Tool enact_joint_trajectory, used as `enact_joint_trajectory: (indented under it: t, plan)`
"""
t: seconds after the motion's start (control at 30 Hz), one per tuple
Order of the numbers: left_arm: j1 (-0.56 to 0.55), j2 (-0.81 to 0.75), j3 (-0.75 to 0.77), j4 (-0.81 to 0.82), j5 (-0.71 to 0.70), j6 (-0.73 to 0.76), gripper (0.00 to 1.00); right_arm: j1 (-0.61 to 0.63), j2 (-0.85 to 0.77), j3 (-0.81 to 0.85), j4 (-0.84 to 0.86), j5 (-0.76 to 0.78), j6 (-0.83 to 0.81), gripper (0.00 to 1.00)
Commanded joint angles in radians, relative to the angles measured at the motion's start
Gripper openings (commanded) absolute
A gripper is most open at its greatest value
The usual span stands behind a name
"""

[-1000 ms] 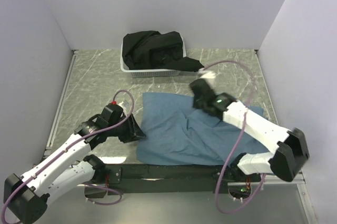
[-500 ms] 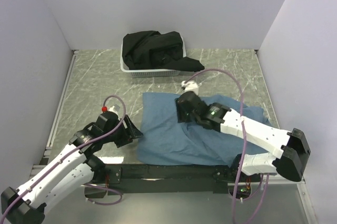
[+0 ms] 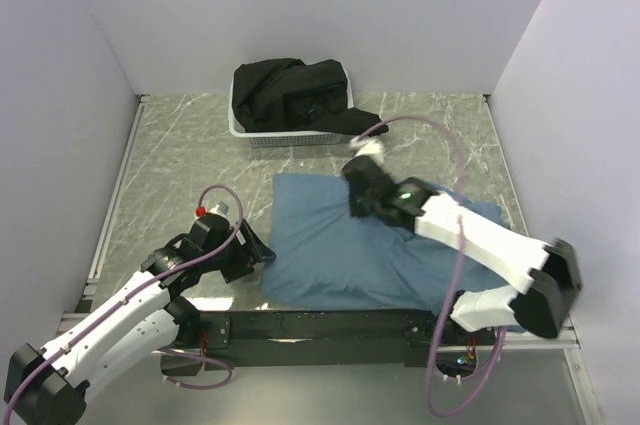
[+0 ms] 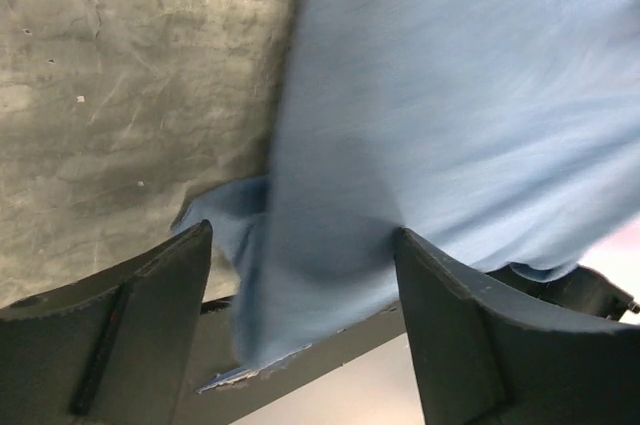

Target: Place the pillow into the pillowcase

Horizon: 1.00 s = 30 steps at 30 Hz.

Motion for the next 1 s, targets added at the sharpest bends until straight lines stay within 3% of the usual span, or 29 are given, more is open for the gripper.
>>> enact_joint_trajectory:
  t: [0.0,0.07,0.33,0.43,0.57,0.73,0.97]
  plan:
    - [0.005,-0.008,-0.015,0.044,-0.031,-0.028,0.74,-0.185,-0.182,0.054,-0.009,0.048,-0.036,0.00]
    - [0.005,-0.015,-0.043,0.050,-0.024,-0.044,0.65,-0.231,-0.185,0.048,-0.008,0.052,-0.050,0.00]
    - [0.005,0.039,-0.105,0.154,0.006,0.000,0.56,-0.264,-0.108,-0.041,0.072,-0.034,-0.048,0.00]
    - [0.005,0.094,-0.112,0.224,-0.012,0.024,0.57,-0.268,-0.093,-0.044,0.081,-0.049,-0.045,0.00]
    - [0.005,0.203,-0.105,0.440,-0.008,0.052,0.57,-0.268,-0.128,-0.011,0.068,-0.072,-0.039,0.00]
    - [0.004,0.323,-0.057,0.672,0.034,0.110,0.65,-0.268,-0.222,0.037,0.035,-0.138,-0.039,0.00]
    - [-0.010,0.418,0.027,0.852,0.095,0.147,0.70,-0.261,-0.283,0.189,-0.037,-0.205,-0.045,0.00]
